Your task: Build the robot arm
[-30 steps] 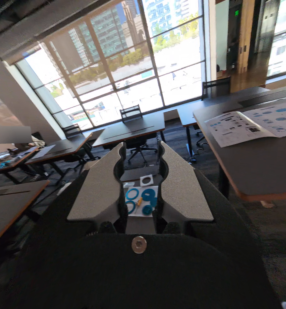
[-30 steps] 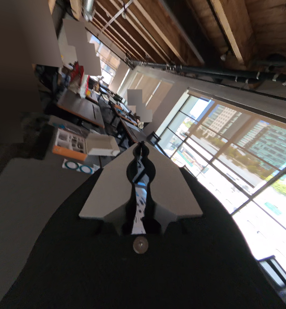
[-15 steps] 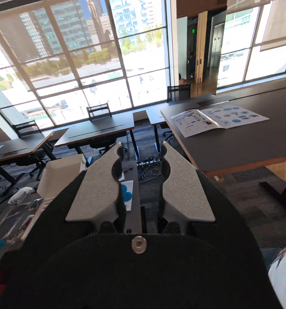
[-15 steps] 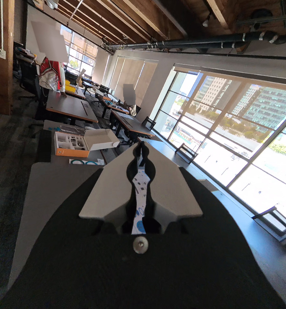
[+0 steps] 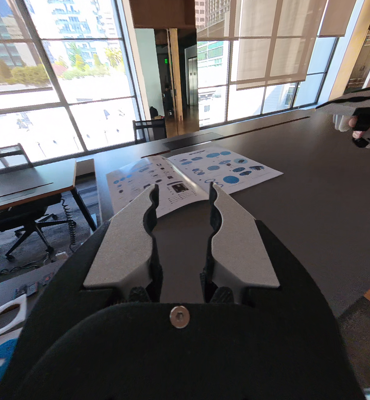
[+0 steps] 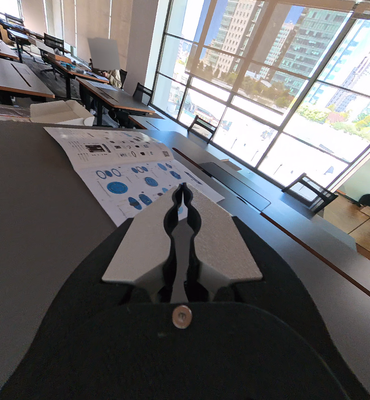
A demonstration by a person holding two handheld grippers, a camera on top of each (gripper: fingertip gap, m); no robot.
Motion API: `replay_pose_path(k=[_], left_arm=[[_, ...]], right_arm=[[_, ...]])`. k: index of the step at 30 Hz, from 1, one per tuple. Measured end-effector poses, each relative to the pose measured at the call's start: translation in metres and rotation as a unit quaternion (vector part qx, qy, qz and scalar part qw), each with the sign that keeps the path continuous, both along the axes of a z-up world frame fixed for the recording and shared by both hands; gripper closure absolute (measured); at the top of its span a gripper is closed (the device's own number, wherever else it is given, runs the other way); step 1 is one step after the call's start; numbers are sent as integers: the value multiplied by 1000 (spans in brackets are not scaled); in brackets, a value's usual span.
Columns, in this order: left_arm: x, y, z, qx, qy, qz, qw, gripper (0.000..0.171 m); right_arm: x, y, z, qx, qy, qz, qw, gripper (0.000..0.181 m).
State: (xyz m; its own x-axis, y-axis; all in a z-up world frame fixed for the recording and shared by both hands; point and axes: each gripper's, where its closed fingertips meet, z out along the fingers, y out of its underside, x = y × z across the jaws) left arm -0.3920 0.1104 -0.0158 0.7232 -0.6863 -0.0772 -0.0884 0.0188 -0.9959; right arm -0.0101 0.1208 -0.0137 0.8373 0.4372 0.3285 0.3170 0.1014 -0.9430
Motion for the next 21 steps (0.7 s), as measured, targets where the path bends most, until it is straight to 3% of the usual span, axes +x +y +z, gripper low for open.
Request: replay_pose_path(k=[4, 9, 13, 16, 21], left_arm=[[52, 35, 10, -8, -30, -20, 999, 128], [83, 82, 13, -25, -41, -14, 999, 129], [94, 115, 7, -19, -14, 2, 1000, 130], [99, 127, -6, -24, 5, 2, 1000, 128], [99, 125, -28, -35, 8, 9, 999, 128]], right_arm=[[21, 6, -6, 66, 12, -15, 998, 181], [8, 8, -14, 11, 89, 37, 995, 181], [9, 18, -30, 7, 13, 15, 1000, 181], [9, 20, -41, -9, -33, 11, 999, 181], [10, 19, -40, -25, -9, 15, 1000, 181]])
